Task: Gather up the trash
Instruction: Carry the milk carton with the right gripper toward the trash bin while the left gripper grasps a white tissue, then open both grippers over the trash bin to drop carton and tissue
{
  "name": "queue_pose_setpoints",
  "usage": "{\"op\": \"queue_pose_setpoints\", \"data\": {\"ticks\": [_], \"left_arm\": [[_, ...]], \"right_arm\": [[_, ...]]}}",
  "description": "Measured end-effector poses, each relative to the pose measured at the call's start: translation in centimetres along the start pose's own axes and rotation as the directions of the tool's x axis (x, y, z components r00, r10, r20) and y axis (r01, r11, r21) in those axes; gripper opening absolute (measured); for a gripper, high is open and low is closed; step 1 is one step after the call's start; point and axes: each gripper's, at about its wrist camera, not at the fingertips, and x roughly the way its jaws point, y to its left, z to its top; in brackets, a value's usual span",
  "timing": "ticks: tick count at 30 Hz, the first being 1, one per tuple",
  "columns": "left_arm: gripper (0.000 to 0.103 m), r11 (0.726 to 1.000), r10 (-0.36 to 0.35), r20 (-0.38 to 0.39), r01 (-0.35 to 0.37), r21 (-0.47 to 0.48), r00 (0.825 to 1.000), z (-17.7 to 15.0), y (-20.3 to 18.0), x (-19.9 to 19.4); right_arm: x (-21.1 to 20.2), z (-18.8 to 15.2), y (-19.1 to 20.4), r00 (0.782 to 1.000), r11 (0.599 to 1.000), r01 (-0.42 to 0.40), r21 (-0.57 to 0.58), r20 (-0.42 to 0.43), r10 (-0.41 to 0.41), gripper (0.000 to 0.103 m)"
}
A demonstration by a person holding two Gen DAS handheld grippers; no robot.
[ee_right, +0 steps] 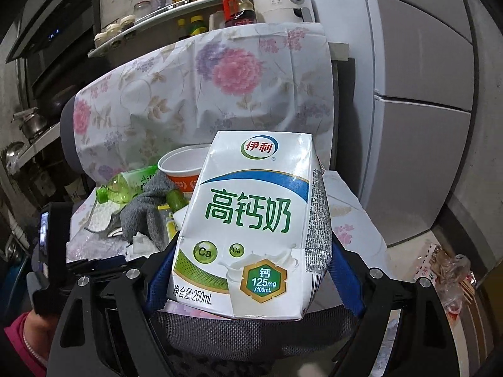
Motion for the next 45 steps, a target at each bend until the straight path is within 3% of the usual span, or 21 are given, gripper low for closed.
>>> {"op": "queue_pose_setpoints", "data": {"ticks": [5,6,7,13,20,26,31,36,42,45], "left_arm": [[0.027,0.997,-0.001,-0.004,0.001,0.075,1.000,-0.6,-1.4,-0.1],[0.012,0.996,0.000,-0.003,0.000,0.090,1.000,-0.8,-1.7,-0.2],[0.003,0.995,-0.010,-0.009,0.011,0.100,1.000,-0.9,-1.9,-0.2],[0.001,0.993,-0.091,0.054,0.087,0.078,0.994,-0.9,-0.3,-3.4],[0.001,0.984,-0.179,0.174,0.175,0.040,0.968,-0.7,2.3,-9.9],[0.001,0.974,-0.221,0.231,0.202,0.101,0.948,-0.2,1.2,-12.4],[0.001,0.918,-0.364,0.151,0.327,0.223,0.919,-1.4,-5.1,-10.9],[0.001,0.815,-0.487,0.015,0.448,0.368,0.873,-3.6,-14.8,-8.2],[0.001,0.714,-0.543,-0.090,0.516,0.474,0.835,-7.0,-24.0,-4.5],[0.001,0.683,-0.552,-0.146,0.545,0.486,0.821,-9.0,-27.0,-2.7]], "right_arm": [[0.3,-0.1,0.0,1.000,1.000,-0.015,0.006,-0.006,0.015,0.084],[0.3,-0.2,-0.1,1.000,1.000,-0.016,0.009,-0.008,0.016,0.084],[0.3,-0.2,-0.1,1.000,1.000,-0.015,0.007,-0.009,0.015,0.084],[0.1,-0.3,0.0,1.000,1.000,-0.001,0.005,-0.020,0.001,0.084],[-0.9,-0.2,0.7,1.000,1.000,0.004,0.008,-0.031,-0.003,0.084],[-3.2,-0.3,-0.4,0.999,0.999,0.044,0.017,-0.015,-0.043,0.084],[-6.3,-1.7,-3.9,0.990,0.989,0.143,0.046,-0.012,-0.142,0.084],[-9.9,-4.6,-9.8,0.957,0.950,0.289,0.115,-0.048,-0.285,0.084],[-13.5,-9.2,-15.7,0.909,0.881,0.416,0.223,-0.103,-0.403,0.084],[-14.9,-11.5,-17.9,0.901,0.854,0.434,0.288,-0.124,-0.416,0.084]]}}
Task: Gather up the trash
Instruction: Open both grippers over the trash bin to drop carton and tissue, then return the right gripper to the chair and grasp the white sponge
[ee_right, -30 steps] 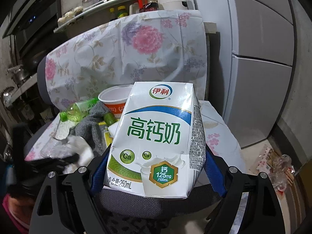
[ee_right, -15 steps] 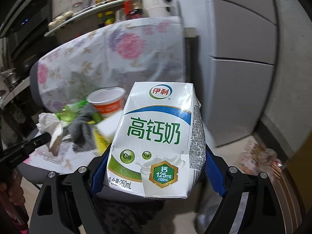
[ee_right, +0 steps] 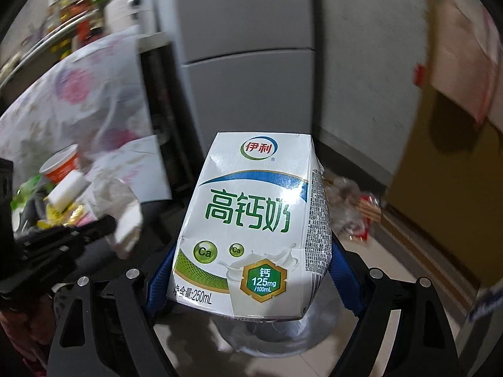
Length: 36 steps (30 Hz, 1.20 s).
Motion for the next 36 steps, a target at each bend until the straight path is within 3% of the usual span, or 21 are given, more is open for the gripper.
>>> {"op": "queue_pose_setpoints", "data": {"ticks": [7,8,9,11,15,19,24,27,32,34,36], "left_arm": [[0.001,0.997,-0.035,-0.121,0.043,0.060,0.992,-0.5,-2.9,6.3],[0.006,0.998,-0.030,-0.133,0.037,0.052,0.991,-0.5,-3.0,6.9],[0.030,0.998,-0.032,-0.164,0.039,0.039,0.986,-0.6,-3.0,7.7],[0.057,0.999,-0.038,-0.195,0.038,0.001,0.980,-0.7,-2.5,8.4],[0.058,0.999,-0.038,-0.191,0.036,-0.014,0.981,-0.7,-1.6,7.7],[0.058,1.000,0.023,-0.136,-0.023,0.001,0.990,-0.6,-0.4,4.6],[0.058,0.995,0.099,-0.079,-0.101,-0.019,0.992,-1.1,2.0,0.1],[0.058,0.988,0.147,-0.062,-0.150,-0.040,0.987,-1.3,3.5,-2.1],[0.058,0.964,0.235,-0.057,-0.240,-0.116,0.970,-3.2,7.7,-6.9],[0.058,0.954,0.252,-0.061,-0.258,-0.150,0.966,-4.2,9.2,-8.4],[0.058,0.939,0.292,-0.059,-0.298,-0.174,0.955,-5.0,10.8,-10.1]], "right_arm": [[2.8,-0.9,-3.0,0.998,0.999,0.013,0.047,-0.064,-0.010,0.085],[3.5,-0.9,-3.5,0.997,0.998,0.005,0.055,-0.078,-0.001,0.085],[4.1,-1.0,-3.8,0.996,0.998,-0.004,0.061,-0.090,0.009,0.086],[5.2,-0.9,-4.5,0.994,0.996,-0.015,0.085,-0.104,0.024,0.089],[5.2,-0.8,-5.4,0.995,0.988,0.010,0.156,-0.097,0.006,0.089],[3.3,0.0,-5.1,0.999,0.988,0.018,0.153,-0.050,-0.011,0.089],[0.2,1.8,-1.6,0.998,0.997,0.023,0.080,0.061,-0.027,0.089],[-0.7,2.9,1.4,0.995,0.999,-0.029,0.032,0.101,0.025,0.088],[0.2,4.2,9.0,0.978,0.976,-0.197,-0.092,0.050,0.202,0.067],[0.8,4.4,11.8,0.968,0.961,-0.246,-0.127,0.015,0.250,0.040],[1.3,4.5,14.6,0.955,0.942,-0.293,-0.163,-0.012,0.295,0.026]]}}
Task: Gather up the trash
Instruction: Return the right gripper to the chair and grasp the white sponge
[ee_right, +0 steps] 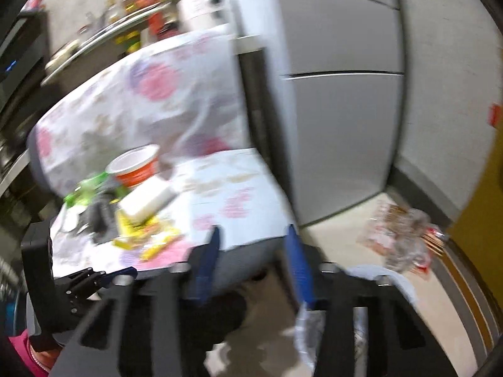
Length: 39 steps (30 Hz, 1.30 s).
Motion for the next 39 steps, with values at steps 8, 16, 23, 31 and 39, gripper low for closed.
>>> {"op": "queue_pose_setpoints", "data": {"ticks": [8,16,23,31,39], "left_arm": [[0.058,0.976,0.141,0.044,-0.131,-0.173,0.989,-1.9,9.3,-4.2],[0.068,0.943,0.236,0.049,-0.216,-0.252,0.971,-2.8,15.0,-6.7],[0.077,0.947,0.230,0.086,-0.202,-0.251,0.970,-1.5,14.8,-7.6],[0.077,0.944,0.269,0.104,-0.240,-0.227,0.958,-0.1,14.5,-8.0],[0.077,0.891,0.387,0.059,-0.356,-0.282,0.920,-0.4,17.9,-8.6]], "right_arm": [[4.6,1.3,9.4,0.986,0.976,-0.160,-0.147,-0.070,0.151,0.034],[9.3,1.4,14.0,0.975,0.954,-0.205,-0.220,-0.129,0.180,0.061],[14.2,0.6,16.1,0.964,0.930,-0.214,-0.299,-0.215,0.153,0.062],[17.8,0.8,18.0,0.961,0.923,-0.216,-0.319,-0.239,0.143,0.056],[20.2,1.3,18.8,0.968,0.944,-0.158,-0.291,-0.236,0.089,0.074]]}}
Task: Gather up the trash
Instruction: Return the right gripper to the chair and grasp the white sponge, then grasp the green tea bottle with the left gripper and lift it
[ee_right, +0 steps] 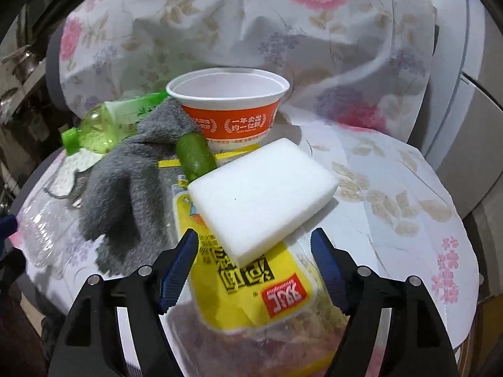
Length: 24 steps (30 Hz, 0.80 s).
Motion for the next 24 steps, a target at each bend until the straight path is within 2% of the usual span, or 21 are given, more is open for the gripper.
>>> {"op": "queue_pose_setpoints", "data": {"ticks": [3,4,6,10,17,24], "left_arm": [[0.077,0.998,0.041,-0.021,-0.041,-0.036,0.999,-0.2,1.7,0.5],[0.077,0.998,0.045,-0.028,-0.047,-0.048,0.999,-0.3,2.1,0.5],[0.077,0.996,0.052,-0.033,-0.054,-0.067,0.998,-0.5,3.1,0.4],[0.077,0.994,0.055,-0.036,-0.058,-0.088,0.998,-0.8,4.2,0.1],[0.080,0.996,0.031,-0.014,-0.032,-0.088,0.999,0.6,4.6,0.0],[0.083,0.999,-0.019,0.025,0.020,-0.037,0.999,6.6,3.7,2.5]], "right_arm": [[1.0,0.3,0.4,0.999,0.999,0.031,-0.017,-0.014,-0.031,0.071],[1.1,0.2,0.6,0.999,0.999,0.040,-0.020,-0.015,-0.041,0.059],[0.9,0.1,0.7,0.998,0.998,0.055,-0.021,-0.007,-0.055,0.047],[-1.5,0.0,0.7,0.996,0.998,0.061,-0.015,0.068,-0.060,0.040],[-7.8,-0.6,-0.4,0.982,0.999,0.049,0.002,0.181,-0.048,0.036],[-10.9,-1.7,-1.4,0.976,0.999,0.032,0.004,0.217,-0.032,0.037]]}}
